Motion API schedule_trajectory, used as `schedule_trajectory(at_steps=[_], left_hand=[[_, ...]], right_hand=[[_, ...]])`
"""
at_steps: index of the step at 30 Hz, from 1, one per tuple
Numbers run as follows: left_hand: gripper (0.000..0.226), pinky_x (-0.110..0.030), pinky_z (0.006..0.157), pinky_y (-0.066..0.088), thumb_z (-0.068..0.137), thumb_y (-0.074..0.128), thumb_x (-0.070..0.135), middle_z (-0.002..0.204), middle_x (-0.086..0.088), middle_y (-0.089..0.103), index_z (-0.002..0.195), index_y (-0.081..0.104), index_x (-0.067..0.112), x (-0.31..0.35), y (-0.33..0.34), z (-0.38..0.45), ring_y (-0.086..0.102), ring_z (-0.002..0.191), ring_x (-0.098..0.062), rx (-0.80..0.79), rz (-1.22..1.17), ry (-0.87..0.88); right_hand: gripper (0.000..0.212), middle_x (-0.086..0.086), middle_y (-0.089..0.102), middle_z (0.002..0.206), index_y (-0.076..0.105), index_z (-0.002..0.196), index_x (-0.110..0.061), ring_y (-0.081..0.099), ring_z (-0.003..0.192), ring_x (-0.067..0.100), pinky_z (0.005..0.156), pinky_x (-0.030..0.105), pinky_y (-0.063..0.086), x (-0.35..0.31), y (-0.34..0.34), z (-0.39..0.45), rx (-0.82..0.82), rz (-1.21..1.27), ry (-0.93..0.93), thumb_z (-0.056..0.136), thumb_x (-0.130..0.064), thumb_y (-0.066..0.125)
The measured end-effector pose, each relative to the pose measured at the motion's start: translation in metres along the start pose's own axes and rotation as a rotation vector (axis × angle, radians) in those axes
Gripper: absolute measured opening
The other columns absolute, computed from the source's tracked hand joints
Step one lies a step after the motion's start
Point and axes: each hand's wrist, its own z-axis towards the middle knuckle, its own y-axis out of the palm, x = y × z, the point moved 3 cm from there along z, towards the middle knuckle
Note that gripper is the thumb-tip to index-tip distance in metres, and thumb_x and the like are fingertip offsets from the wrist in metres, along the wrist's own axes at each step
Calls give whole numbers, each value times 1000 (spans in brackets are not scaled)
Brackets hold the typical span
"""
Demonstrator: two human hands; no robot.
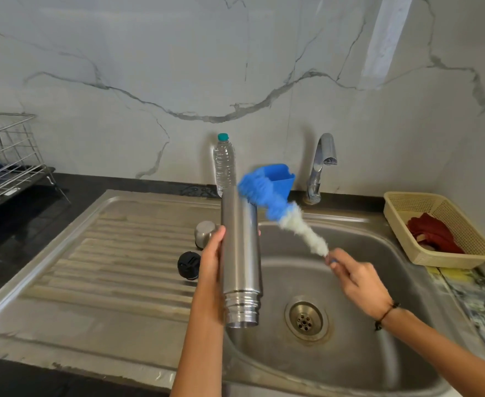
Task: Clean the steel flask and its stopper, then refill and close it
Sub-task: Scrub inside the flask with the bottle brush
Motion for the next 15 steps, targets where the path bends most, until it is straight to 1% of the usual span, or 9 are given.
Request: schedule_trajectory(at_steps=[1, 2, 4, 6, 7, 9, 11, 13, 15], left_hand=[[89, -35, 73, 53, 61, 78, 48, 119, -21, 59, 130, 53, -1, 2, 3, -3, 60, 87, -27, 66, 57, 2], [85, -36, 74, 52, 58, 79, 42, 115, -23, 61, 127, 55, -2, 4, 3, -3, 60, 86, -28, 108, 84, 35], [69, -42, 81, 53, 62, 75, 38, 107, -23, 66, 119, 59, 2, 3, 4, -2, 63, 89, -32, 202, 175, 62], [74, -51, 89, 52, 62, 80, 47, 112, -25, 65, 119, 57, 6, 1, 6, -1, 64, 99, -37, 220, 264, 94], [75, -52, 89, 52, 60, 82, 50, 110, -22, 67, 118, 57, 10, 1, 6, 0, 64, 98, -36, 233, 286, 115], [65, -48, 85, 55, 62, 76, 48, 101, -11, 69, 115, 56, 18, 2, 9, -1, 67, 90, -28, 248, 340, 156], [53, -42, 78, 56, 70, 70, 44, 94, -6, 68, 114, 55, 20, 2, 8, 1, 66, 83, -23, 248, 351, 163], [47, -44, 76, 55, 78, 70, 42, 92, -10, 68, 115, 54, 17, 1, 6, 0, 65, 81, -25, 265, 367, 169], [59, -53, 82, 52, 71, 74, 49, 104, -22, 67, 116, 55, 16, 1, 3, 1, 64, 89, -34, 255, 338, 163]], right_hand=[[13, 4, 53, 55, 47, 93, -37, 44, 42, 15, 45, 29, 37, 0, -2, 6, 28, 22, 55, 96, -26, 41], [17, 6, 53, 54, 50, 98, -33, 45, 44, 15, 45, 28, 36, -1, -4, 10, 41, 37, 96, 96, -18, 44], [23, 3, 48, 49, 50, 107, -31, 45, 45, 13, 45, 26, 34, -11, -7, 12, 52, 59, 116, 95, -12, 45], [28, -4, 39, 43, 44, 114, -33, 43, 42, 11, 44, 23, 31, -25, -8, 8, 53, 89, 84, 95, -12, 44], [30, -5, 39, 42, 43, 116, -33, 42, 41, 11, 42, 21, 29, -31, -7, 4, 55, 99, 69, 96, -12, 44], [28, -9, 44, 43, 43, 118, -34, 43, 40, 10, 39, 18, 27, -43, -6, -3, 63, 76, 25, 96, -15, 44], [24, -8, 36, 39, 41, 118, -34, 40, 35, 9, 37, 14, 24, -49, -3, -9, 69, 8, -5, 95, -26, 39], [27, -10, 33, 40, 41, 116, -33, 35, 32, 6, 37, 19, 29, -49, -2, -11, 47, -43, 14, 91, -33, 33], [24, -12, 33, 41, 45, 113, -31, 32, 33, 6, 37, 26, 33, -42, -1, -12, 67, -64, 57, 90, -27, 38]])
